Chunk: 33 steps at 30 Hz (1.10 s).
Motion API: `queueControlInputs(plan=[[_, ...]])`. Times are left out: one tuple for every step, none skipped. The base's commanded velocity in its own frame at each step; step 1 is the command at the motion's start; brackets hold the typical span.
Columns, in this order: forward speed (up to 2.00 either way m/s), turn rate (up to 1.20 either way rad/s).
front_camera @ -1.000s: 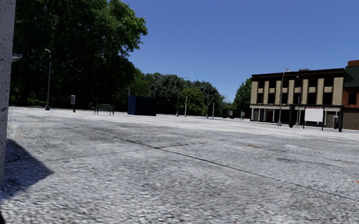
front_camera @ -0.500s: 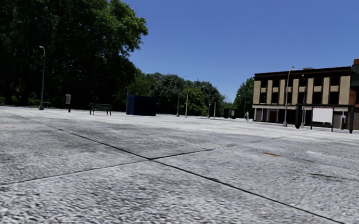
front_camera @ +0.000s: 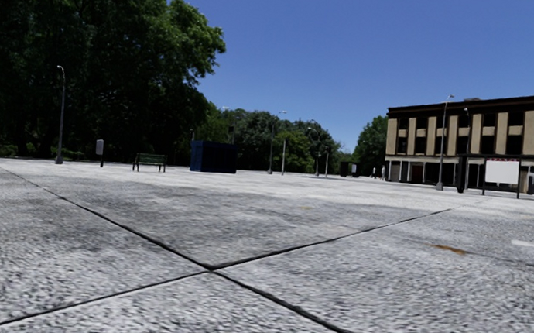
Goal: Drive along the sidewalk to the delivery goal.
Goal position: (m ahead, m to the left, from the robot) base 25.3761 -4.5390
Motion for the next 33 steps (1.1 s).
queueControlInputs(plan=[[2.0,0.19],[2.0,0.19],[2.0,0.19],[2.0,0.19],[2.0,0.19],[2.0,0.19],[2.0,0.19],[2.0,0.19],[2.0,0.19],[2.0,0.19],[2.0,0.19],[2.0,0.19],[2.0,0.19],[2.0,0.19],[2.0,0.19],[2.0,0.19],[2.0,0.19],[2.0,0.19],[2.0,0.19],[2.0,0.19],[2.0,0.19],[2.0,0.19],[2.0,0.19],[2.0,0.29],[2.0,0.31],[2.0,0.32],[2.0,0.32],[2.0,0.32],[2.0,0.32],[2.0,0.32],[2.0,0.32],[2.0,0.32],[2.0,0.35]])
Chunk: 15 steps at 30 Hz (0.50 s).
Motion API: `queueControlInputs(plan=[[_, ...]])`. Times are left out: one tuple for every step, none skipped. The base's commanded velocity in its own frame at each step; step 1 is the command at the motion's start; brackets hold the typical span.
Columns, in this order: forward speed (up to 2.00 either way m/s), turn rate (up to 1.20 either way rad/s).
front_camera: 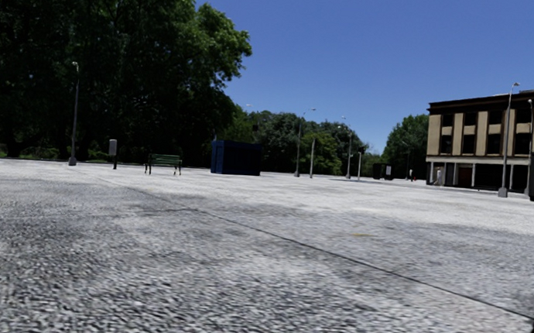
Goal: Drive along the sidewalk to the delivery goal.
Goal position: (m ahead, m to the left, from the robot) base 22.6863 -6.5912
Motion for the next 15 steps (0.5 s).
queueControlInputs(plan=[[2.0,0.37],[2.0,0.38],[2.0,0.38],[2.0,0.38],[2.0,0.38],[2.0,0.38],[2.0,0.38],[2.0,0.38],[2.0,0.38],[2.0,0.38],[2.0,0.38],[2.0,0.38],[2.0,0.38],[2.0,0.38],[2.0,0.29]])
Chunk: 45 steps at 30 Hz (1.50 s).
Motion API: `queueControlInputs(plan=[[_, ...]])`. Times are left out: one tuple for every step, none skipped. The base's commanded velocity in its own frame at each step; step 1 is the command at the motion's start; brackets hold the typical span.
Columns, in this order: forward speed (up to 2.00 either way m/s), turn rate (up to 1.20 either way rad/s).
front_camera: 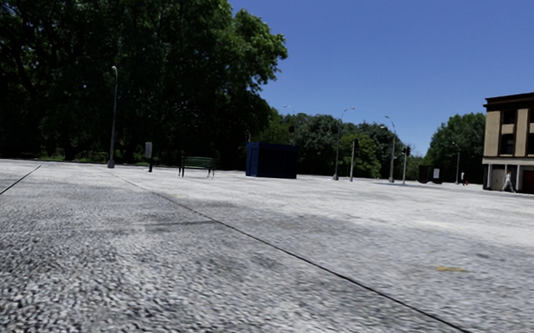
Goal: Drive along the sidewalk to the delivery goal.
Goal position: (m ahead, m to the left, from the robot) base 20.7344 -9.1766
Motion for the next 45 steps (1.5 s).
queueControlInputs(plan=[[2.0,0.22],[2.0,0.22],[2.0,0.19],[2.0,0.14],[2.0,0.1],[2.0,0.07],[2.0,0.03],[2.0,0.03],[2.0,0.01],[2.0,0.0],[2.0,0.0],[2.0,0.0],[2.0,0.0],[2.0,0.0],[2.0,0.0],[2.0,0.0],[2.0,0.0],[2.0,0.0],[2.0,0.0],[2.0,0.0],[2.0,0.0],[2.0,0.0],[2.0,0.0],[2.0,0.0],[2.0,0.0],[2.0,0.0],[2.0,0.0],[2.0,0.0],[2.0,0.0],[2.0,0.0],[2.0,0.0],[2.0,0.0],[2.0,0.0],[2.0,0.0],[2.0,0.0],[2.0,0.0],[2.0,0.0],[2.0,0.0],[2.0,0.0],[2.0,0.0],[2.0,0.0],[2.0,0.0],[2.0,0.0],[2.0,0.0],[2.0,0.0]])
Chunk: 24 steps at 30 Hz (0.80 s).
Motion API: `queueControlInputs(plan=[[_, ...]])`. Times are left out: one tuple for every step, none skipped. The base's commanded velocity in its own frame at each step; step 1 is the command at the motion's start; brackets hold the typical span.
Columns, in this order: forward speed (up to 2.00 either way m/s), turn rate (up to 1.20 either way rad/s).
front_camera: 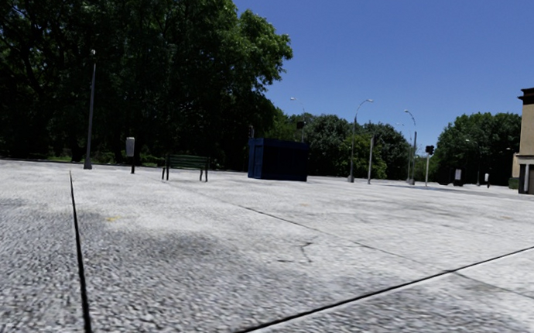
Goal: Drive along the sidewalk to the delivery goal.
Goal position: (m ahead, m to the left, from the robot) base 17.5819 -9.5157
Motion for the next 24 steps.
queueControlInputs(plan=[[2.0,0.0],[2.0,0.0],[2.0,0.0],[2.0,0.0],[2.0,0.0],[2.0,0.0],[2.0,0.0],[2.0,0.0],[2.0,0.0],[2.0,0.0],[2.0,0.0],[2.0,0.0],[2.0,0.0],[2.0,0.0],[2.0,0.0],[2.0,0.0],[2.0,0.0],[2.0,0.0],[2.0,0.0],[2.0,0.0],[2.0,0.0],[2.0,0.0],[2.0,0.0],[2.0,0.0]])
